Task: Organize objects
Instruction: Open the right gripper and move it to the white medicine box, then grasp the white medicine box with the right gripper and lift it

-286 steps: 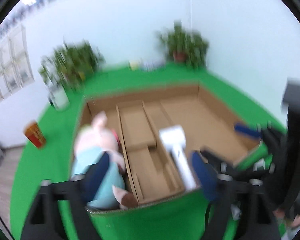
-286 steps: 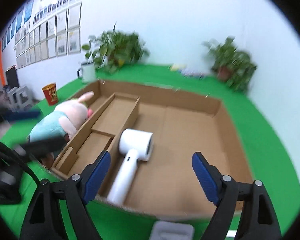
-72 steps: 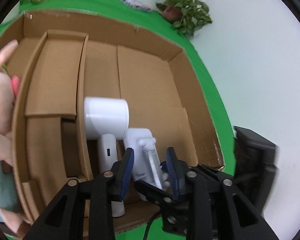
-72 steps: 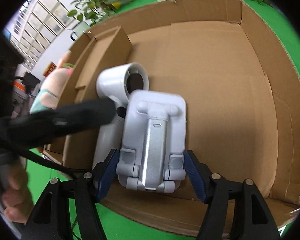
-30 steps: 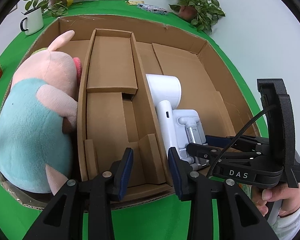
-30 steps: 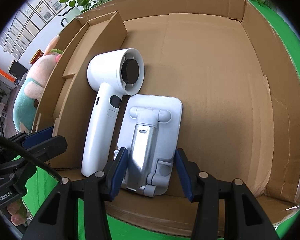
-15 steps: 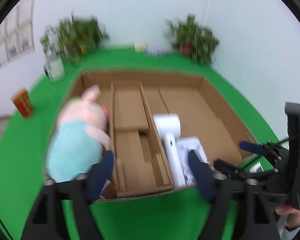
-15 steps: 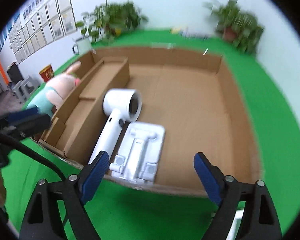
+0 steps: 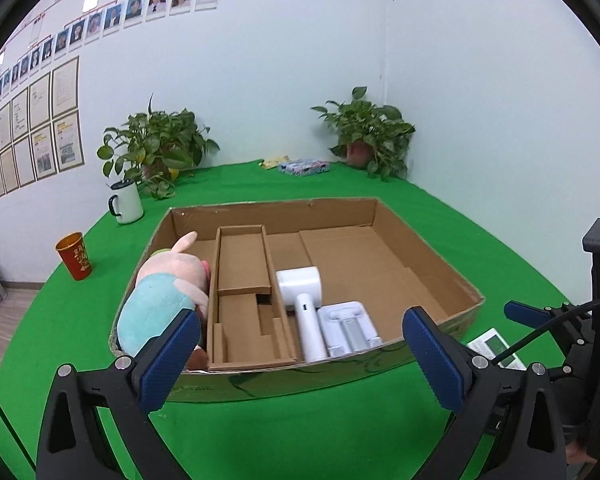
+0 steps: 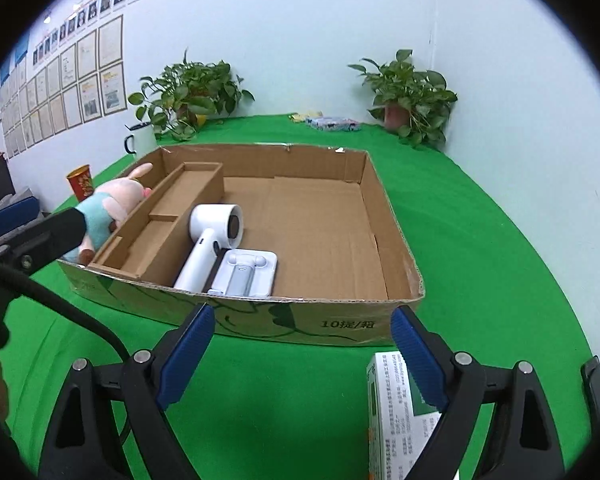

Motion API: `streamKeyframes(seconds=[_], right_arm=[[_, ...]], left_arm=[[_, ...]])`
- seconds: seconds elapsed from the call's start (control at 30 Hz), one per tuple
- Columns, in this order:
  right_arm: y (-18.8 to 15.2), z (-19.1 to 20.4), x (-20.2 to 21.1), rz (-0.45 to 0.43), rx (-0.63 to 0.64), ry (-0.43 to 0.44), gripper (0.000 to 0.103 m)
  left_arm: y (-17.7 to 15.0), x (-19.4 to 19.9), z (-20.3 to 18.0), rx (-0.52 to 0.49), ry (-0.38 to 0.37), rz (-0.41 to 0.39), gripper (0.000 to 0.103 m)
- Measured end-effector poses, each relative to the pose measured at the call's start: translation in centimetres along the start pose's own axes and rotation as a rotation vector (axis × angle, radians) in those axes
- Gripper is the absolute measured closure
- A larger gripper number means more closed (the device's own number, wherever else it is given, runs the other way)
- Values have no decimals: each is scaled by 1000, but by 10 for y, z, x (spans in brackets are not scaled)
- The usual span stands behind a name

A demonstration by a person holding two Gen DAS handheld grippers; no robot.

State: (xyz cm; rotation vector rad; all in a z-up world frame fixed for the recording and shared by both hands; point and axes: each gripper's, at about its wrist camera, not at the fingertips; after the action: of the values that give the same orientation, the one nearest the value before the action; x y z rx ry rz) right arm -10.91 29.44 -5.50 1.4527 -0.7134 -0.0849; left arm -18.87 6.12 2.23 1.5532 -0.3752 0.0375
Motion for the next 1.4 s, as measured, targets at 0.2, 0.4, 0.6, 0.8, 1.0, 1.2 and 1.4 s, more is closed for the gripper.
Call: streamKeyframes(seconds=[0.2,0.4,0.6,0.8,1.0,1.2,1.4], right_arm=[[3,3,16,-38,-12,27,13],[3,6,26,-58,-18,51,13],[-5,-1,33,-58,-29,74,13],[-42,-57,27,77,-86,26,13],[-71,-86,29,183,-72,9,13],[-98,-87,18,294,-120,13,41],[-88,-54,32,267,-152,128,41]], left_arm=[[5,19,-15,-24,23,-35,1],[7,31,-17,-18,48,-44,1],[-1,30,-11,-10,69,-3,3],[-37,23,9,46,-30,145,4],[-70,17,14,140,-82,223,4],[-80,13,10,148,-119,257,4],[-78,19,20,187,-154,265,4]])
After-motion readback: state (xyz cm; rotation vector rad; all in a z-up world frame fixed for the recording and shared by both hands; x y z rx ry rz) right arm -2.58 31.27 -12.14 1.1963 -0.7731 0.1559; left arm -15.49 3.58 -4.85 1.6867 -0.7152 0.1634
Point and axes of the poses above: each gripper's, at about its wrist camera, not at the fingertips, and x roughly against the way its jaws point, z to its left, y to its top, and after that the axes turned 15 degrees about -z, right-handed
